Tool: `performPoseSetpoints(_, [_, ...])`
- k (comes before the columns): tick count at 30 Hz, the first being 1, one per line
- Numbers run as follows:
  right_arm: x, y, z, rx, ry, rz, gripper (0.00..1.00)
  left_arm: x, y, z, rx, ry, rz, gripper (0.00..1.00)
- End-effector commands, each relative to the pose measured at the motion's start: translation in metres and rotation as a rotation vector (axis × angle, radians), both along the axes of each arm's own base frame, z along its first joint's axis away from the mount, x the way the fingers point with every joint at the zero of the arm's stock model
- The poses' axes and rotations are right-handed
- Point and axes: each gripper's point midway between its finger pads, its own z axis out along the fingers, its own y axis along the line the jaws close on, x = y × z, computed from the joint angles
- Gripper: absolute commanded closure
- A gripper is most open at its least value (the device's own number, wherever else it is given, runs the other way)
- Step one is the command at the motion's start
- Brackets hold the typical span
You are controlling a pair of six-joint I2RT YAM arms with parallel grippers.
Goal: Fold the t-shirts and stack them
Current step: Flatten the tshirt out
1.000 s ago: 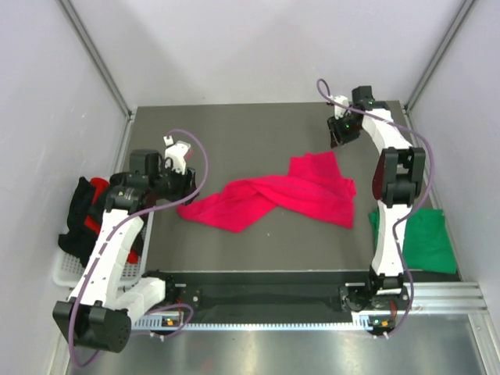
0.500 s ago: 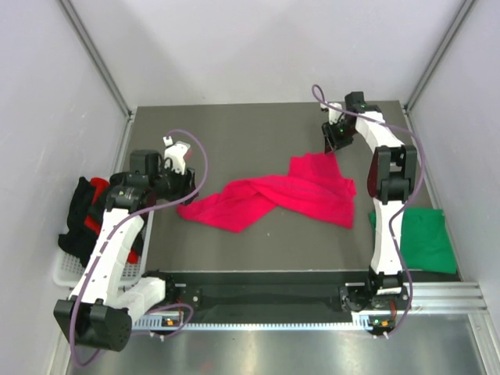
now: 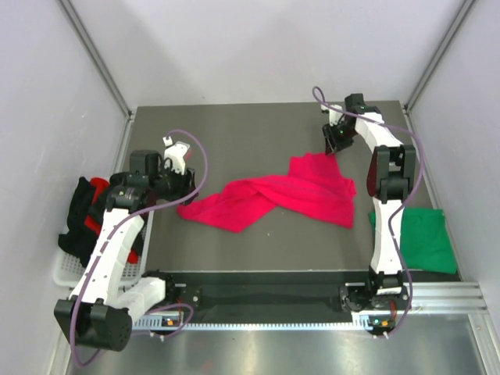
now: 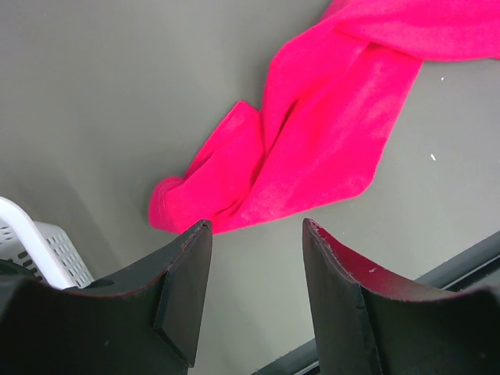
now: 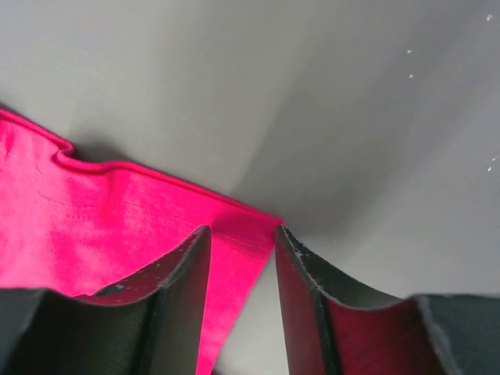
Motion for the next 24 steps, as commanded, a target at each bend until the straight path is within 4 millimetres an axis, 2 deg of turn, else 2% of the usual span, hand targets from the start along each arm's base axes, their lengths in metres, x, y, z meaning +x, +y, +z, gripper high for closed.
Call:
performPoseSetpoints(1, [0.001,-0.006,-0.01,-0.026,0.023,-0.024,0.61,0.008,0.0,0.005,-0.008,-0.04,-0.003,0.45])
performPoseSetpoints(6, [-0.001,-0.011,-0.02,-0.051,0.044,-0.04,0.69,0.006,0.001,0.004,-0.009,-0.038,0.001,0.45])
performPoseSetpoints(14, [-0.002,-0.018,-0.03,-0.088,0.058,-0.07,0.66,0.005,0.002,0.005,-0.012,-0.042,0.004,0.45])
performPoseSetpoints(17, [-0.007,-0.019,-0.04,-0.101,0.083,-0.065,0.8,0.006,0.002,0.005,-0.014,-0.043,0.008,0.45])
performPoseSetpoints(18, [-0.007,-0.018,-0.041,-0.104,0.085,-0.064,0.93,0.006,0.002,0.005,-0.015,-0.043,0.007,0.45])
performPoseSetpoints(19, [-0.007,-0.019,-0.042,-0.106,0.089,-0.063,0.97,0.006,0.002,0.005,-0.014,-0.043,0.006,0.45])
performPoseSetpoints(22, [-0.009,-0.022,-0.043,-0.117,0.092,-0.067,1.0,0.005,0.003,0.006,-0.014,-0.044,0.01,0.45])
performPoseSetpoints(24, [-0.008,-0.021,-0.03,-0.119,0.065,-0.063,1.0,0.004,0.003,0.005,-0.011,-0.044,0.01,0.45])
